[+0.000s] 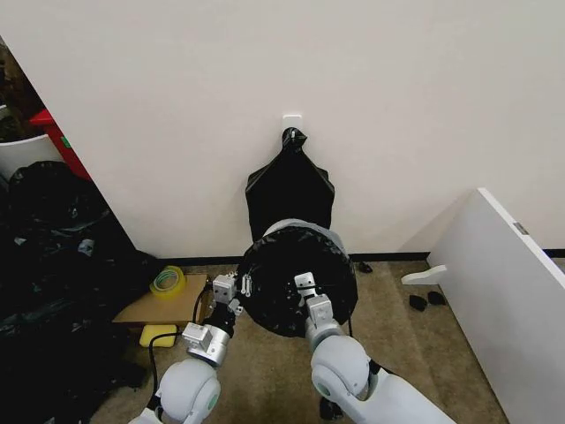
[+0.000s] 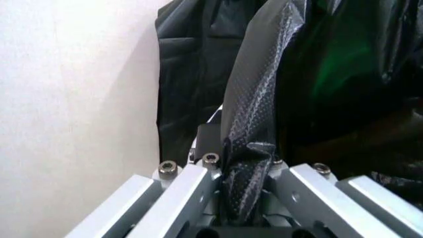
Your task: Place the garbage bag over the trash bin.
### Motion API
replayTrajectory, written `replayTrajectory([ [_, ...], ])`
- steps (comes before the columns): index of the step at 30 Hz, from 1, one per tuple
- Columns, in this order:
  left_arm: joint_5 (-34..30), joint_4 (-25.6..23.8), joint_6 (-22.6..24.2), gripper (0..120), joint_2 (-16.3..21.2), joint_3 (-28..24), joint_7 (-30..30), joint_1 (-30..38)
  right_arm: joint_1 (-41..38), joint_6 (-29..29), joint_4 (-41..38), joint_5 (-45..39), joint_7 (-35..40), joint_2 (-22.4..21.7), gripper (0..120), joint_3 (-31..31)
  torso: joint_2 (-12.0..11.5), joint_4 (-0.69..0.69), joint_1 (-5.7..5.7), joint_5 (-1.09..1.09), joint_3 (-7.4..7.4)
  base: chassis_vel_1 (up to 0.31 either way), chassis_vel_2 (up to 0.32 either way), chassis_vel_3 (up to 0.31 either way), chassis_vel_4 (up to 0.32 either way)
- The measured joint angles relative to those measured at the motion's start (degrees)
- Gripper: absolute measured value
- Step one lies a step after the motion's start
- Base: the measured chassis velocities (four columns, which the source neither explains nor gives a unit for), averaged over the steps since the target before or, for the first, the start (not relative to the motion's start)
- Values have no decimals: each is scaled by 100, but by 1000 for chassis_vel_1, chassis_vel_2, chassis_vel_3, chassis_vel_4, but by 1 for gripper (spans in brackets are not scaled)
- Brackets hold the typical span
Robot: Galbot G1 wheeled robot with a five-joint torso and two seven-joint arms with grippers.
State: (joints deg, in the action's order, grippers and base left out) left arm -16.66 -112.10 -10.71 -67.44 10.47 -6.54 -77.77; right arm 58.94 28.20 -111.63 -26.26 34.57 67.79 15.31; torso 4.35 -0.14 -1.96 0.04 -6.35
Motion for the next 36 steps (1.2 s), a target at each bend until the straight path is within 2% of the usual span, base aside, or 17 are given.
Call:
replayTrajectory([
  [3, 0, -30, 9, 0, 1, -14, 2, -18, -60, 545, 149, 97, 205, 36, 0, 58, 0, -1, 0, 0, 0, 0, 0, 0, 0],
  [6, 0, -66, 18, 0, 2, -19, 2, -41, -144, 722, 364, 388, 278, 79, 0, 74, 0, 0, 0, -1, 0, 0, 0, 0, 0],
  [16, 0, -145, 49, 0, 34, -23, 11, -117, -243, 582, 833, 1554, 204, 101, 0, -42, 0, 0, 0, -1, 0, 0, 0, 0, 0],
  [19, 1, -120, 50, 0, 25, -21, 4, -106, -178, 154, 870, 2019, 20, 103, 0, -89, 0, 0, 0, -1, 0, 0, 0, 0, 0],
  [20, 1, -120, 50, 0, 25, -21, 4, -106, -178, 154, 870, 2019, 20, 103, 0, -89, 0, 0, 0, -1, 0, 0, 0, 0, 0],
  [23, 3, -85, 50, 0, 10, -52, 7, -100, -121, -513, 786, 1948, -226, 121, 0, -59, 0, -1, 0, 0, 0, 0, 0, 0, 0],
  [24, 3, -85, 50, 0, 10, -52, 7, -100, -121, -513, 786, 1948, -226, 121, 0, -59, 0, -1, 0, 0, 0, 0, 0, 0, 0],
  [26, 11, -74, 50, 0, -3, -74, 7, -98, -110, -681, 700, 1516, -272, 158, 0, 12, 0, 0, 0, 0, 0, 0, 0, 0, 0],
  [28, 21, -75, 50, 0, -9, -86, 10, -101, -117, -508, 662, 1118, -165, 198, 0, 71, 0, 0, 0, 0, 0, 0, 0, 0, 0],
  [36, 96, -172, 50, 0, 7, -159, 18, -237, -208, -5, 1071, 1042, 164, 347, 0, 12, 0, 1, 0, -1, 0, 0, 0, 0, 0],
])
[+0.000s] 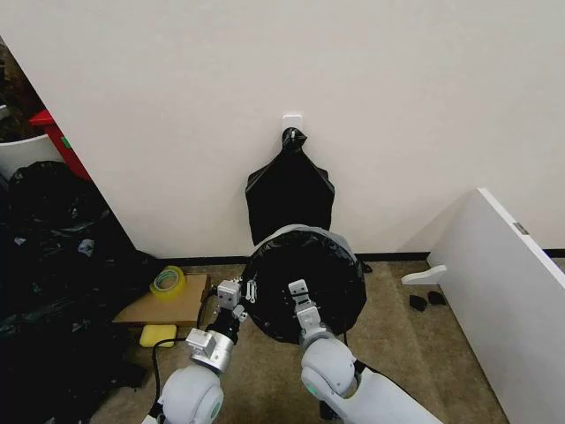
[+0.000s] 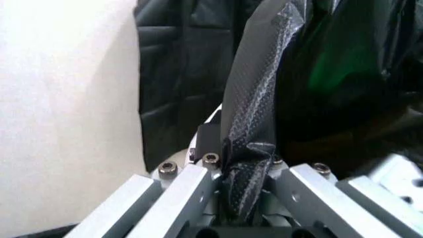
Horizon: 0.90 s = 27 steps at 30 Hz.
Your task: Place the garbage bag over the trash bin.
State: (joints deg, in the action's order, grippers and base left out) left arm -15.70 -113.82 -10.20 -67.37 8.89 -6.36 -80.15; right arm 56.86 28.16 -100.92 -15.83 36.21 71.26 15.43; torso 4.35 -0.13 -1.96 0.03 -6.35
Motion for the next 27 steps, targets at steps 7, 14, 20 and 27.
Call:
replayTrajectory([
  [7, 19, -14, -7, 0, 8, -18, 27, -4, -23, 308, 29, 163, 137, -20, 0, -87, 0, -1, 0, 1, 0, 0, 0, 0, 0],
  [14, 11, 19, -32, 0, 5, -29, 33, 19, 57, -279, -206, 348, -133, -43, 0, -121, 0, -1, 0, 1, 0, 0, 0, 0, 0],
  [20, 11, -25, -32, 0, -13, -78, 38, -1, 103, -165, -84, 530, -124, -60, 0, -79, 0, -1, 0, 0, 0, 0, 0, 0, 0],
  [27, -171, 5, -30, 0, -41, 140, 8, 51, 294, -1053, -274, 1059, -517, -174, 0, -256, 0, -1, 0, 0, 0, 0, 0, 0, 0],
])
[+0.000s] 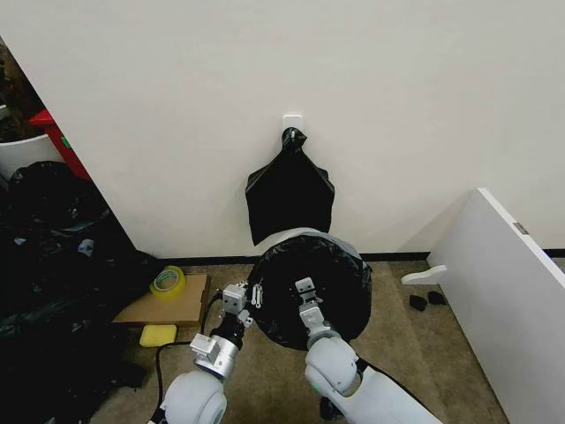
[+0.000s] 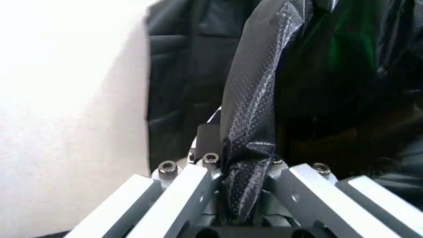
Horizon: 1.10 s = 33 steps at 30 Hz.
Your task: Place the garbage bag over the trash bin.
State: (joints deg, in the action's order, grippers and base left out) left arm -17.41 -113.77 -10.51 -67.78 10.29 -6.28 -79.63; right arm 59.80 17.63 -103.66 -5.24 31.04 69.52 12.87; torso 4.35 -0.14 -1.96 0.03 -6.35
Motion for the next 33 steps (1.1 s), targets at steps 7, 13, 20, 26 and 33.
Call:
replayTrajectory([
  [7, -607, 134, 223, 0, -90, 98, -85, 164, 553, -3052, -151, 581, -2086, -212, 18, -353, 0, -1, 0, 0, 0, 0, 0, 0, 0],
  [13, -1347, 226, 561, 0, -239, 184, -259, 305, 1351, -4492, -464, 757, -3571, -230, 41, -898, 0, -1, 0, 0, 0, 0, 0, 0, 0],
  [20, -2332, 185, 951, 0, -258, 391, -517, 385, 1977, -4486, -1073, 1226, -2920, 155, 68, -1390, 0, 1, 0, 1, 0, 0, 0, 0, 0],
  [26, -2744, 187, 1100, 0, -207, 659, -647, 445, 2323, -3990, -1288, 2471, -1848, 414, 89, -1993, 0, -1, 0, 0, 0, 0, 0, 0, 0],
  [33, -2730, 30, 1108, 0, -193, 745, -668, 345, 2513, -3432, -1187, 2960, -1301, 366, 67, -2189, 0, -1, 0, 1, 0, 0, 0, 0, 0],
])
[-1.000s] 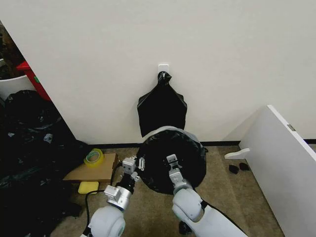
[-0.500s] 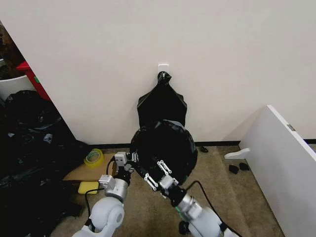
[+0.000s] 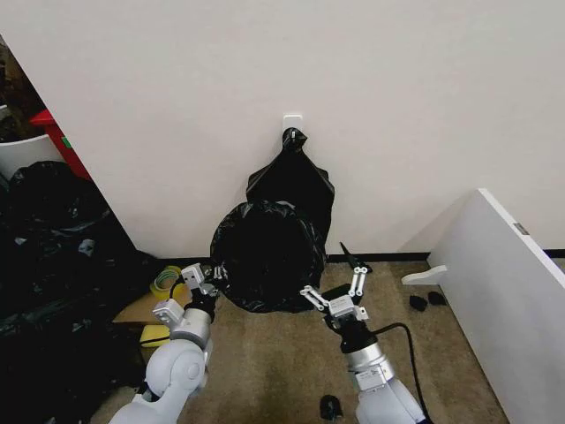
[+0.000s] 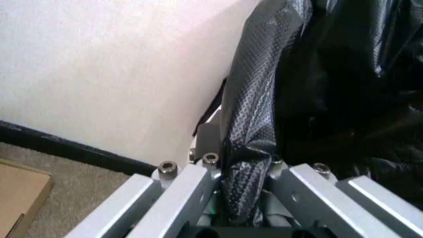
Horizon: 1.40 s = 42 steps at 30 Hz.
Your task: Place the garbage bag over the trash bin.
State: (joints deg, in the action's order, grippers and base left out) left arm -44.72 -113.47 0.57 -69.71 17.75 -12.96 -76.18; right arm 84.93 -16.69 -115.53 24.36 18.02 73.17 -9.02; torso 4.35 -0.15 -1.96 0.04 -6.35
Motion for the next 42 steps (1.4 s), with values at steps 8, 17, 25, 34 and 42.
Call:
replayTrajectory([
  [8, 66, -130, 2, 0, 21, -2, -19, -60, -21, 85, 54, -334, -69, -4, 41, 119, 0, 1, 0, 0, 0, 0, 0, 0, 0],
  [17, 121, -154, 5, 0, 7, -40, -26, -68, -109, 229, 117, -319, 47, 9, 9, 102, 0, 1, 0, 0, 0, 0, 0, 0, 0],
  [25, 145, -131, 5, 0, -11, -88, -26, -54, -157, 263, 144, -340, 91, 15, 0, 77, 0, 0, 0, 0, 0, 0, 0, 0, 0],
  [34, 190, -295, 66, 0, 67, -109, -1, -136, -441, -14, 272, -2058, -616, -38, 0, -72, 0, 1, 0, -1, 0, 0, 0, 0, 0],
  [42, 196, -338, 52, 0, 165, -79, 114, -174, -611, -472, 413, -4968, -1744, -180, 0, -273, 0, 0, 0, -1, 0, 0, 0, 0, 0],
])
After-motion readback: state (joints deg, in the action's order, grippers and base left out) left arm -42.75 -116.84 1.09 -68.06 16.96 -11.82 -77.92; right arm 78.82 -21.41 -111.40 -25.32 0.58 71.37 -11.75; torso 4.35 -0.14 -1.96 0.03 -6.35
